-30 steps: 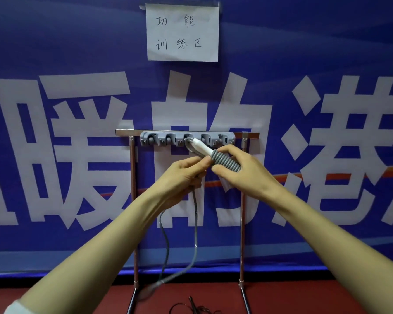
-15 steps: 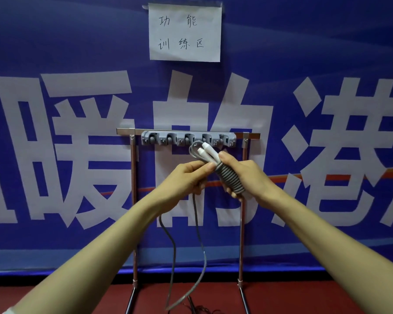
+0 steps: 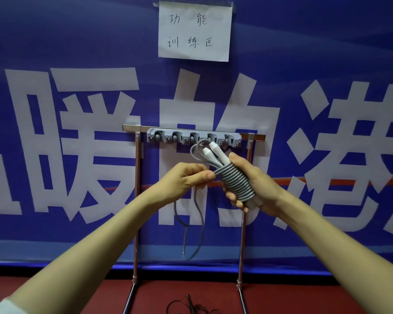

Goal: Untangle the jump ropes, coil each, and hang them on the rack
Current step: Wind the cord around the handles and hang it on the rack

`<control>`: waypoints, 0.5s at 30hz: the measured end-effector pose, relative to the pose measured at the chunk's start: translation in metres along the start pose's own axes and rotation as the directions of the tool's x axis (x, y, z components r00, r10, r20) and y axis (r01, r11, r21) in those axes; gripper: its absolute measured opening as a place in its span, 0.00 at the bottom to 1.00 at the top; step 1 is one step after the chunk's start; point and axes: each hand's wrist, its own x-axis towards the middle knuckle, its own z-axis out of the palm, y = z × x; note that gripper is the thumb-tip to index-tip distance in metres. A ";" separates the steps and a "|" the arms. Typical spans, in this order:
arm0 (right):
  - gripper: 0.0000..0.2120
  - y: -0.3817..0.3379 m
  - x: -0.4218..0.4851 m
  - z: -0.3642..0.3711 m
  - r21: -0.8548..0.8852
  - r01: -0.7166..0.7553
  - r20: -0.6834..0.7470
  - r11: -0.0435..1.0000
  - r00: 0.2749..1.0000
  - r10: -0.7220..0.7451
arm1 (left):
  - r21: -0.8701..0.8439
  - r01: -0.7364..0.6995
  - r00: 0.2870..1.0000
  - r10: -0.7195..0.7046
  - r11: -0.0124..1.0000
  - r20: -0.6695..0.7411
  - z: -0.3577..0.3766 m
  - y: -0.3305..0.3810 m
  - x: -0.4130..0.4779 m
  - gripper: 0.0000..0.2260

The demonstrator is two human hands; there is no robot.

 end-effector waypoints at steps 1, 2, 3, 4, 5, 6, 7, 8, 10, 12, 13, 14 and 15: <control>0.31 -0.001 -0.002 0.000 0.050 -0.014 0.056 0.999 0.998 0.012 | -0.034 -0.036 0.999 0.037 0.999 0.028 0.000 -0.001 -0.002 0.10; 0.32 -0.003 -0.003 -0.001 0.096 -0.038 0.120 0.995 0.992 0.027 | -0.067 -0.074 0.995 0.078 0.995 0.059 0.000 -0.001 -0.003 0.08; 0.32 -0.006 -0.004 -0.003 0.132 -0.071 0.193 0.989 0.980 0.044 | -0.090 -0.106 0.989 0.114 0.990 0.092 0.000 -0.001 -0.004 0.08; 0.33 -0.008 -0.005 -0.006 0.150 -0.109 0.273 0.983 0.960 0.065 | -0.104 -0.129 0.983 0.141 0.986 0.118 -0.001 -0.001 -0.005 0.09; 0.33 -0.011 -0.005 -0.008 0.147 -0.155 0.353 0.977 0.931 0.094 | -0.115 -0.136 0.979 0.151 0.984 0.134 -0.003 0.000 -0.004 0.09; 0.32 -0.013 -0.005 -0.012 0.124 -0.203 0.428 0.971 0.894 0.132 | -0.122 -0.134 0.977 0.152 0.983 0.150 -0.006 0.002 -0.004 0.09; 0.32 -0.016 -0.005 -0.015 0.082 -0.249 0.491 0.965 0.853 0.178 | -0.114 -0.128 0.973 0.147 0.985 0.179 -0.011 0.003 -0.002 0.09; 0.32 -0.018 -0.005 -0.016 0.025 -0.289 0.539 0.957 0.810 0.230 | -0.072 -0.130 0.963 0.143 0.989 0.227 -0.017 0.006 0.000 0.09; 0.32 -0.021 -0.005 -0.016 -0.127 -0.345 0.596 0.930 0.723 0.349 | 0.102 -0.138 0.930 0.093 0.985 0.356 -0.027 0.012 0.007 0.11; 0.32 -0.023 -0.003 -0.014 -0.286 -0.370 0.582 0.884 0.666 0.467 | 0.297 -0.152 0.885 -0.004 0.943 0.466 -0.033 0.022 0.016 0.08; 0.31 -0.025 -0.002 -0.012 -0.346 -0.381 0.564 0.857 0.646 0.515 | 0.371 -0.182 0.868 -0.028 0.911 0.496 -0.034 0.027 0.020 0.05; 0.31 -0.025 0.001 -0.013 -0.393 -0.389 0.544 0.834 0.633 0.551 | 0.427 -0.221 0.857 -0.035 0.877 0.515 -0.034 0.033 0.024 0.03; 0.31 -0.027 0.002 -0.012 -0.433 -0.392 0.515 0.811 0.631 0.580 | 0.477 -0.264 0.853 -0.028 0.838 0.521 -0.032 0.038 0.027 0.04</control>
